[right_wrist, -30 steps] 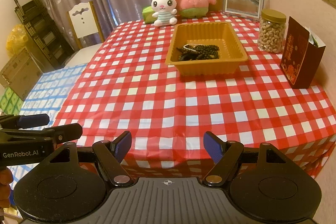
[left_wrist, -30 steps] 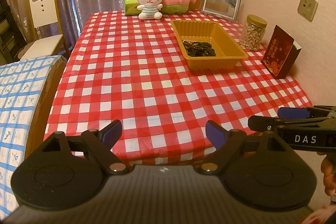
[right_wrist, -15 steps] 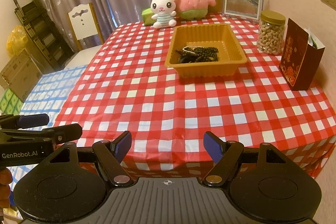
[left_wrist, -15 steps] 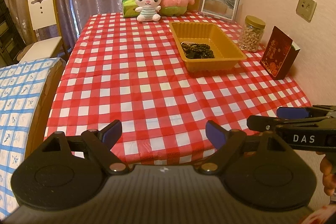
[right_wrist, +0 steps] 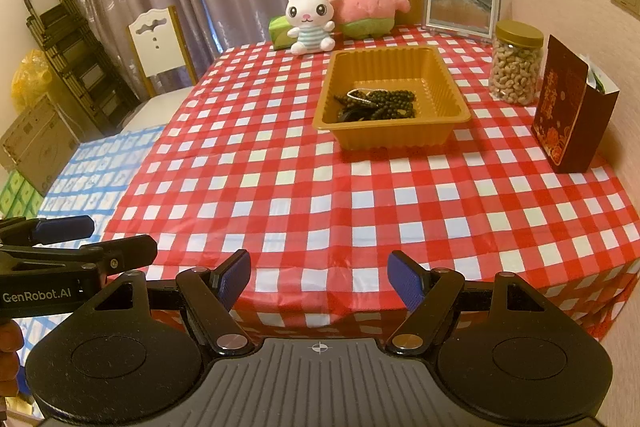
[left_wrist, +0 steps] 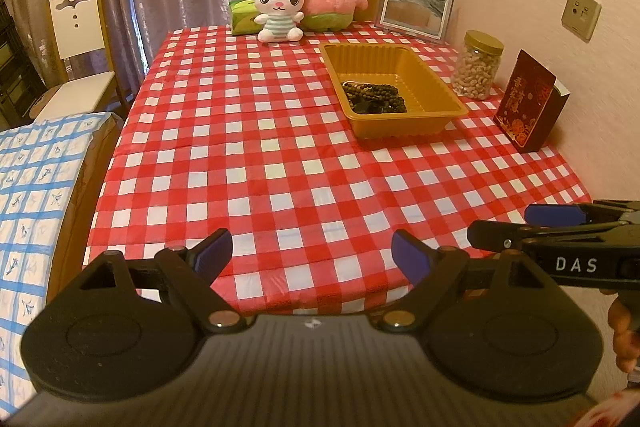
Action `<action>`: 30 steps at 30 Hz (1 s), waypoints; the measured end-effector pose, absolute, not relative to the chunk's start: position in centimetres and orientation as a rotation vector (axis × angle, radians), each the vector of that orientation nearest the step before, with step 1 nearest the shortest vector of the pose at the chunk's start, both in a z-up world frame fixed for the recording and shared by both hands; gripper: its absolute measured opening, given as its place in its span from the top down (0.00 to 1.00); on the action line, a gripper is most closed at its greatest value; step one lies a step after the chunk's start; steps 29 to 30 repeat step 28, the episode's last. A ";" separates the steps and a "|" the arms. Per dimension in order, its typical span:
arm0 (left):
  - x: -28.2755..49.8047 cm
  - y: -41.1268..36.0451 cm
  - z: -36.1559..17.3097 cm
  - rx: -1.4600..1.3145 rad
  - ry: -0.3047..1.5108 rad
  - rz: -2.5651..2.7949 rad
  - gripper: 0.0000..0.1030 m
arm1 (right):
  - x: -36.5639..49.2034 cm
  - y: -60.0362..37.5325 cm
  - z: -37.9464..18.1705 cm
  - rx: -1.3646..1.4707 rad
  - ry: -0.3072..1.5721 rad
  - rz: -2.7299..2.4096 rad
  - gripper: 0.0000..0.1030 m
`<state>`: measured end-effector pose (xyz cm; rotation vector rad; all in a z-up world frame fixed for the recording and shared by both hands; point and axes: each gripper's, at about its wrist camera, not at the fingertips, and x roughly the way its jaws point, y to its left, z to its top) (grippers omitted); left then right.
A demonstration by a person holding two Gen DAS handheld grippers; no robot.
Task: Organize jewelry
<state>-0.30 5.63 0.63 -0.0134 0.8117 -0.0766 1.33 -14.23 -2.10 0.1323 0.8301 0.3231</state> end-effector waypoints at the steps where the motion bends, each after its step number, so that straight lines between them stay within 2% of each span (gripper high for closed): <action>1: -0.3 5.6 0.6 -0.013 0.812 -0.077 0.17 | 1.3 -14.2 -2.1 0.133 0.830 0.323 0.27; 30: 1.0 5.6 0.1 -0.010 0.821 -0.091 0.17 | 3.1 -13.7 -2.2 0.141 0.835 0.298 0.27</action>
